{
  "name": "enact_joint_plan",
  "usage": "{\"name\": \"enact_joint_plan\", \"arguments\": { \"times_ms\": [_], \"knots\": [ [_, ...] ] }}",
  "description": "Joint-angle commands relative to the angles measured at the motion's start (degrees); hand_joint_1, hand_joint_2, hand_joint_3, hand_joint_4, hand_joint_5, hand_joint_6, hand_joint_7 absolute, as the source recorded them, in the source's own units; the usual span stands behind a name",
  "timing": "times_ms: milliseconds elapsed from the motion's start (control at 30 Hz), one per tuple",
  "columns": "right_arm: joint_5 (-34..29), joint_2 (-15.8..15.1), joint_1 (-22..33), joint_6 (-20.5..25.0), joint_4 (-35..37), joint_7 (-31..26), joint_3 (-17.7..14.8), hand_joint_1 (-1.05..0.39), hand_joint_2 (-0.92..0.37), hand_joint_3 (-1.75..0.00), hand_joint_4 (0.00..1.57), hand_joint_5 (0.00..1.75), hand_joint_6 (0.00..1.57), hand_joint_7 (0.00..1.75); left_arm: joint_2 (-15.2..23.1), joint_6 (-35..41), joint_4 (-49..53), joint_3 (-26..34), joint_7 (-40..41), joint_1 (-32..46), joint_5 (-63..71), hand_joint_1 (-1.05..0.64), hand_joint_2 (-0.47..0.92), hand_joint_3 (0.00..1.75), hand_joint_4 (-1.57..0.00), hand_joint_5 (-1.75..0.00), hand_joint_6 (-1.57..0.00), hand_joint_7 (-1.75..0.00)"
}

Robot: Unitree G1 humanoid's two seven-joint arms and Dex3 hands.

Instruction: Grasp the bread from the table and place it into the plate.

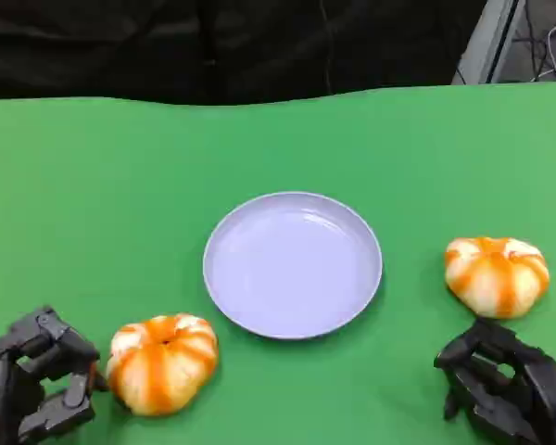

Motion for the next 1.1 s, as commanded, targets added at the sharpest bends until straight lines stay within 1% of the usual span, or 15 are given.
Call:
{"name": "enact_joint_plan", "arguments": {
  "times_ms": [33,533,567,600,633,667,700,767,800,833,867,900,933,1000,1100],
  "knots": [
    [0.67,-1.04,-0.22,0.62,0.13,1.25,-0.37,-0.24,-0.92,-0.52,0.61,1.74,0.64,1.27,0.68,-1.24,1.23,0.56,0.38,-0.67,-0.25,0.05,0.58,1.11,-0.92,-1.61,-0.87,-1.4],
    [0.88,-0.89,-0.23,1.3,-0.1,1.79,-0.83,-0.22,-0.92,-0.53,0.61,1.75,0.66,1.24,0.66,-1.84,1.79,0.65,0.38,-0.98,-0.3,0.06,0.58,1.11,-0.91,-1.62,-0.87,-1.4],
    [0.78,-0.89,-0.26,1.19,0.0,1.65,-0.83,-0.23,-0.92,-0.53,0.61,1.75,0.66,1.24,0.08,-0.84,1.13,1.07,-1.37,-0.97,-2.6,0.06,0.58,1.11,-0.9,-1.62,-0.86,-1.4],
    [0.71,-0.88,-0.3,1.09,0.11,1.55,-0.84,-0.23,-0.92,-0.53,0.61,1.75,0.66,1.24,-0.44,0.07,0.53,1.45,-3.02,-0.95,-4.77,0.06,0.64,1.03,-0.86,-1.48,-0.87,-1.19],
    [0.62,-0.86,-0.38,0.97,0.3,1.44,-0.84,-0.24,-0.92,-0.53,0.61,1.75,0.66,1.24,-0.82,0.65,0.2,1.79,-4.42,-0.98,-6.56,0.04,0.7,0.9,-0.86,-1.32,-0.92,-0.91],
    [0.57,-0.84,-0.42,0.92,0.41,1.38,-0.84,-0.24,-0.92,-0.52,0.61,1.75,0.66,1.24,-1.04,1.0,0.06,2.05,-5.46,-1.02,-7.76,0.03,0.73,0.84,-0.86,-1.23,-0.96,-0.74],
    [0.53,-0.8,-0.49,0.88,0.54,1.29,-0.84,-0.24,-0.92,-0.52,0.61,1.75,0.66,1.24,-1.5,1.39,-0.31,2.48,-6.17,-1.05,-9.09,0.02,0.74,0.8,-0.86,-1.19,-0.98,-0.64],
    [0.4,-0.79,-0.5,0.9,0.52,1.09,-0.79,-0.24,-0.92,-0.52,0.62,1.75,0.67,1.24,-2.17,1.9,-0.3,3.55,-7.74,-1.29,-11.52,-0.06,0.73,0.68,-0.86,-0.82,-1.01,-0.28],
    [0.31,-0.82,-0.5,0.82,0.54,0.98,-0.76,-0.24,-0.92,-0.52,0.62,1.75,0.67,1.24,-2.57,2.31,-0.59,4.07,-8.72,-1.32,-12.91,-0.07,0.74,0.65,-0.88,-0.72,-1.03,-0.19],
    [0.23,-0.83,-0.55,0.81,0.55,0.89,-0.72,-0.24,-0.92,-0.52,0.62,1.75,0.66,1.24,-2.89,2.8,-1.2,4.4,-9.55,-1.23,-13.99,-0.09,0.76,0.6,-0.9,-0.5,-0.99,-0.09],
    [0.18,-0.83,-0.58,0.8,0.57,0.83,-0.69,-0.24,-0.92,-0.52,0.62,1.75,0.66,1.24,-3.12,3.19,-1.7,4.64,-10.17,-1.14,-14.7,-0.11,0.79,0.52,-0.94,-0.34,-0.97,-0.05],
    [0.06,-0.82,-0.59,0.79,0.52,0.65,-0.65,-0.24,-0.92,-0.52,0.62,1.75,0.66,1.24,-3.24,3.65,-2.1,4.87,-11.09,-1.1,-15.52,-0.12,0.81,0.46,-0.97,-0.24,-0.96,-0.02],
    [-0.16,-0.82,-0.58,0.68,0.49,0.39,-0.58,-0.24,-0.92,-0.52,0.62,1.75,0.66,1.25,-3.17,3.98,-2.38,4.96,-12.26,-1.05,-16.14,-0.16,0.86,0.35,-0.96,-0.13,-0.91,-0.01],
    [-0.38,-0.82,-0.53,0.77,0.37,0.02,-0.46,-0.25,-0.92,-0.52,0.62,1.75,0.66,1.25,-3.0,4.62,-2.68,5.13,-14.63,-0.95,-17.18,-0.24,0.9,0.2,-0.9,-0.04,-0.82,0.0],
    [-0.62,-0.88,-0.6,0.79,0.43,-0.32,-0.28,-0.25,-0.92,-0.52,0.62,1.75,0.66,1.26,-2.84,4.47,-2.77,5.38,-16.5,-0.86,-17.21,-0.36,0.92,0.12,-0.8,0.0,-0.71,0.0]
  ]
}}
